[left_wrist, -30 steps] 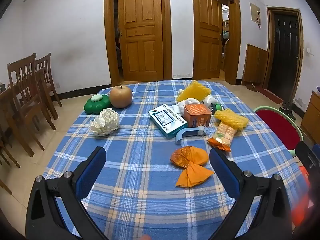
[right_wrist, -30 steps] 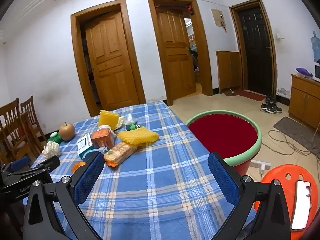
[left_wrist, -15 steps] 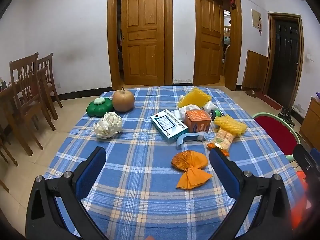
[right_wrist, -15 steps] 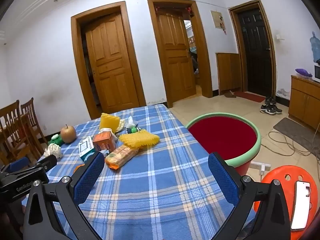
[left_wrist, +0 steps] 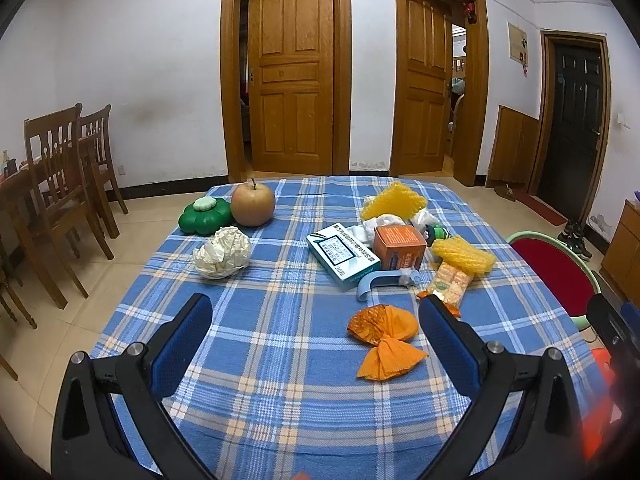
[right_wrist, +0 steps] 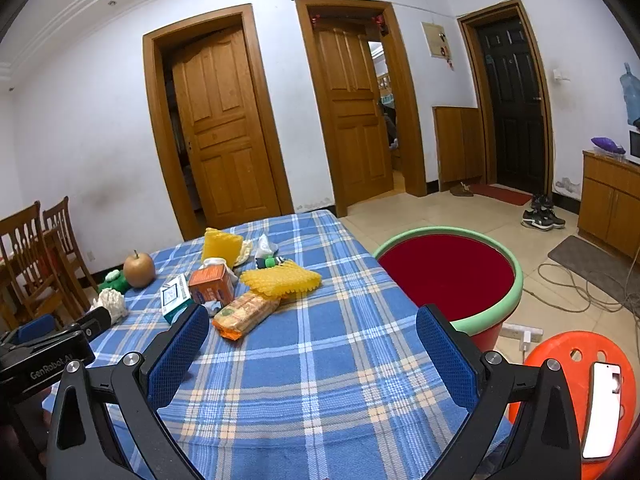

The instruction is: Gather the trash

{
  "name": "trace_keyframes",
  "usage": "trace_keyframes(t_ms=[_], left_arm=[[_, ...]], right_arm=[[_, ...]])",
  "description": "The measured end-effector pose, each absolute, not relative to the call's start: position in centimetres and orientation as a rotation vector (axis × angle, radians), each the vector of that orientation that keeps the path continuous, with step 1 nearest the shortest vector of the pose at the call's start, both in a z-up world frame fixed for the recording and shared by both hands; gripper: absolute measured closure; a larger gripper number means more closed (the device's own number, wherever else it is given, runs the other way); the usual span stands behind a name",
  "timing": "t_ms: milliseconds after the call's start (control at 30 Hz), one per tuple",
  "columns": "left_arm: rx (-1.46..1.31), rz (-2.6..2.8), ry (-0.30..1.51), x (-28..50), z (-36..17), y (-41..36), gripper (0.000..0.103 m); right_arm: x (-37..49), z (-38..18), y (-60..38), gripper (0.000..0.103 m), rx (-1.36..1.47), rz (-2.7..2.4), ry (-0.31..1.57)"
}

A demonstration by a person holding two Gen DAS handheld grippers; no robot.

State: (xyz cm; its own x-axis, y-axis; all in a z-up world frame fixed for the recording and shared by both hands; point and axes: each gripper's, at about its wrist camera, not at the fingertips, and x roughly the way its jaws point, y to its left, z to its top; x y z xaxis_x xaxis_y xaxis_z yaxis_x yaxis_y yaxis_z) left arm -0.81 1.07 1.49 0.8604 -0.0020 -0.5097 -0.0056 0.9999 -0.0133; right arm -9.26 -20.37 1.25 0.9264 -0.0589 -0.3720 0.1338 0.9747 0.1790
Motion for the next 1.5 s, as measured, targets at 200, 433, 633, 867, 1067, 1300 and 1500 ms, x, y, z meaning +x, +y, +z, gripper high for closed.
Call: trace_keyframes(t_ms=[200, 433, 633, 867, 1067, 1300, 1500], left_arm=[[-0.022, 0.008, 0.531, -0.81, 1.67, 1.34, 0.001], [-0.023, 0.009, 0.528, -0.86, 1.7, 1.51, 0.001], [-0.023, 0.01, 0.527, -0.89, 1.7, 1.55, 0.001], [-0.022, 0.01, 0.527, -0.92, 1.69, 1.56, 0.001], [-0.022, 0.009, 0.526, -0.98, 1.6, 1.52, 0.001], [-0.021, 0.009, 0.525, -1.0, 1.59, 1.55, 0.001], [-0.023, 0.01, 0.524, -1.01, 1.61, 1.61, 0.001]], right_arm=[[-9.24, 1.19, -20.39, 0.0, 0.204, -0.101, 0.375], [-9.26, 1.17, -20.41, 0.0, 0.205, -0.101, 0.375], [-9.28, 1.17, -20.42, 0.0, 0.206, -0.101, 0.374], [-9.17, 1.13, -20.61, 0.0, 0.214, -0.102, 0.381], [-9.09, 1.03, -20.7, 0.0, 0.217, -0.105, 0.381], [-9.06, 1.01, -20.74, 0.0, 0.217, -0.106, 0.381], [-9.06, 1.0, -20.75, 0.0, 0.217, -0.105, 0.38]])
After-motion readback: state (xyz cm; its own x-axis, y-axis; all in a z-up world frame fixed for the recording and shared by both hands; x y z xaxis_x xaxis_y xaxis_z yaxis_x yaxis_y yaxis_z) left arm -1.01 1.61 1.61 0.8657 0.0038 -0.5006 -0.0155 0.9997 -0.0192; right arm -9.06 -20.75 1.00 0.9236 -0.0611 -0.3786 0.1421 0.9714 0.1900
